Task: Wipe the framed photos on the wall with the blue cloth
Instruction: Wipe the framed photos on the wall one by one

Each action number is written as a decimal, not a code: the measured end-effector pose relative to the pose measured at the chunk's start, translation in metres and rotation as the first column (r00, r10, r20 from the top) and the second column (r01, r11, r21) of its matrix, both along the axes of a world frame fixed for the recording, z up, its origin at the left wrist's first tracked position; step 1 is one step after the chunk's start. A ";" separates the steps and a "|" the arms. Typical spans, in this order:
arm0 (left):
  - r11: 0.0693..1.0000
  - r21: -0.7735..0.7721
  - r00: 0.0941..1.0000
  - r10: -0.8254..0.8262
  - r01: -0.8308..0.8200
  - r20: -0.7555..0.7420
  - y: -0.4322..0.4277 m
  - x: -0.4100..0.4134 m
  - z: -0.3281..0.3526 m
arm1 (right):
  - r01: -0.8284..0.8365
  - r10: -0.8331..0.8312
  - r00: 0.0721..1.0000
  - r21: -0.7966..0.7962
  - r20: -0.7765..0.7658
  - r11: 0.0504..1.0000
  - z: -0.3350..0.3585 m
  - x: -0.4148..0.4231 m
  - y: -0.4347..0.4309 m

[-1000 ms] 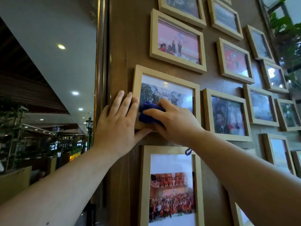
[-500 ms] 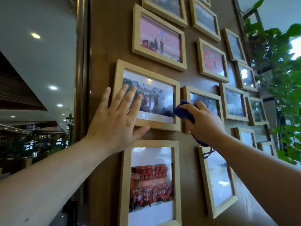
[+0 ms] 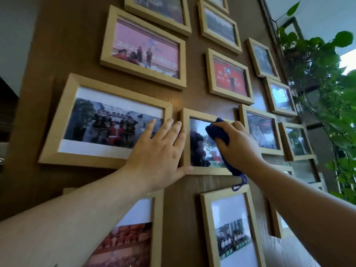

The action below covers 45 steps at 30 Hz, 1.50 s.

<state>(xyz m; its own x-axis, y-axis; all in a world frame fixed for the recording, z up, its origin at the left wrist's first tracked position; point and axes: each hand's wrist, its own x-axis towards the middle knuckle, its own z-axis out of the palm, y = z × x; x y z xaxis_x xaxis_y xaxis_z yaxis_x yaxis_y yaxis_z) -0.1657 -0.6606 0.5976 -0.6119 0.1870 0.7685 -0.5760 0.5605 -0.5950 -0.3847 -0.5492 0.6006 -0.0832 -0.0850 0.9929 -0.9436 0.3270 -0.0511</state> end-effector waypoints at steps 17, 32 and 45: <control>0.971 0.035 0.970 0.239 -0.238 -0.035 -0.006 -0.055 -0.002 | 0.003 -0.003 0.998 -0.002 -0.066 1.000 0.013 -0.075 -0.026; 0.965 0.026 0.963 0.264 -0.262 -0.054 -0.003 -0.059 -0.003 | 0.001 0.049 0.959 0.178 -0.281 0.984 -0.021 -0.022 -0.037; 0.968 0.039 0.966 0.250 -0.248 -0.066 -0.005 -0.061 -0.007 | 0.109 -0.039 0.959 0.240 -0.281 0.965 -0.040 -0.057 -0.012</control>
<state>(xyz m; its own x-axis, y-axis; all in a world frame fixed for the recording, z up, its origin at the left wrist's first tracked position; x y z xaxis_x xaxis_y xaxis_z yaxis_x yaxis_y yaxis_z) -0.2271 -0.6655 0.5903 -0.5807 0.0120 0.8140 -0.7393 0.4108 -0.5335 -0.4414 -0.5609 0.5609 0.1704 -0.3380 0.9256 -0.8827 0.3651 0.2958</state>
